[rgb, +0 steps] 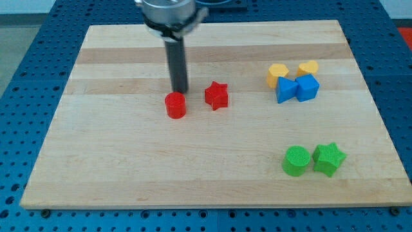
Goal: Move the red circle slightly downwards
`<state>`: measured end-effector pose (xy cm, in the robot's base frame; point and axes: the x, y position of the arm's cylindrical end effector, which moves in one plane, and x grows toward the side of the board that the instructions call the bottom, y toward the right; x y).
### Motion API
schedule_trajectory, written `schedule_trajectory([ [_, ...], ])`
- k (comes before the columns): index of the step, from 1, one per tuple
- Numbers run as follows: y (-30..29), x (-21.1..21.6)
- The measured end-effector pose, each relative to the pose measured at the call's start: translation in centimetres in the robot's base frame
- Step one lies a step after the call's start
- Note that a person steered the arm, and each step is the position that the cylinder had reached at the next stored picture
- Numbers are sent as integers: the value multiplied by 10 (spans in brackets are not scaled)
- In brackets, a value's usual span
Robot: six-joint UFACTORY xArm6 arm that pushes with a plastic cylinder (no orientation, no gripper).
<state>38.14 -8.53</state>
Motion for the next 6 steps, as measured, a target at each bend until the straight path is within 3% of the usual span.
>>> schedule_trajectory([
  [1, -10, -7],
  [3, 13, 38],
  [5, 78, 79],
  [6, 123, 80],
])
